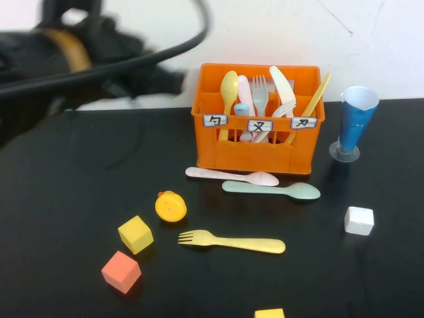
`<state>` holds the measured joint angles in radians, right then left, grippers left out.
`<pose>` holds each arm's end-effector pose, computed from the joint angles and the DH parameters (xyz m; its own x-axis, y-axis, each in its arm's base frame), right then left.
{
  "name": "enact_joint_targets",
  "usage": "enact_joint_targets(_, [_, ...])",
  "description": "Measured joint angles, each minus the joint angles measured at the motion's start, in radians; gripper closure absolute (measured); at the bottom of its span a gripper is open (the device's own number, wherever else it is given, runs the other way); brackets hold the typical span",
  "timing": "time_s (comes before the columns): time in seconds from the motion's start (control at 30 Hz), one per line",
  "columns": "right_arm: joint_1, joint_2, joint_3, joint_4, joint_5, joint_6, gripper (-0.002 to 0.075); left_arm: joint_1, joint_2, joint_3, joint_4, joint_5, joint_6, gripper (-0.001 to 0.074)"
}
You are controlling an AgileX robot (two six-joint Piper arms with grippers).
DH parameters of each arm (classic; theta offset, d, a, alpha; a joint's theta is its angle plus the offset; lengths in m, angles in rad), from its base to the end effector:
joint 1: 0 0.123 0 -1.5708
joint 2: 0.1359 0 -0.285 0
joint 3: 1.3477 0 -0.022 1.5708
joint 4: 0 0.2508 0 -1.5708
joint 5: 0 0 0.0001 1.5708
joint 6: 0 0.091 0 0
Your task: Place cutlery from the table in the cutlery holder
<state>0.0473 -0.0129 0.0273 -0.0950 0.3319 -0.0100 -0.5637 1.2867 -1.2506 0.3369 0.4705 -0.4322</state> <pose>0.0537 -0.0003 0.1749 -0.2516 -0.1117 -0.9614 -0.0427 0.9936 -0.1042 0.2526 -0.1435 0.4048 -0.3768 0.0870 -0.9222 0.3658 0.9286 -0.0618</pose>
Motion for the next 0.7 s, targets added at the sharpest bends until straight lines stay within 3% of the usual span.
enact_joint_targets(0.47, [0.0, 0.0, 0.0, 0.0, 0.0, 0.0, 0.0729, 0.0, -0.206, 0.045, -0.098, 0.536, 0.072, 0.0734])
enact_joint_targets(0.6, [0.0, 0.0, 0.0, 0.0, 0.0, 0.0, 0.0729, 0.0, -0.263, 0.143, -0.036, 0.53, -0.036, 0.0735])
enact_joint_targets(0.7, [0.0, 0.0, 0.0, 0.0, 0.0, 0.0, 0.0729, 0.003, -0.327, 0.304, 0.019, 0.406, -0.101, 0.0735])
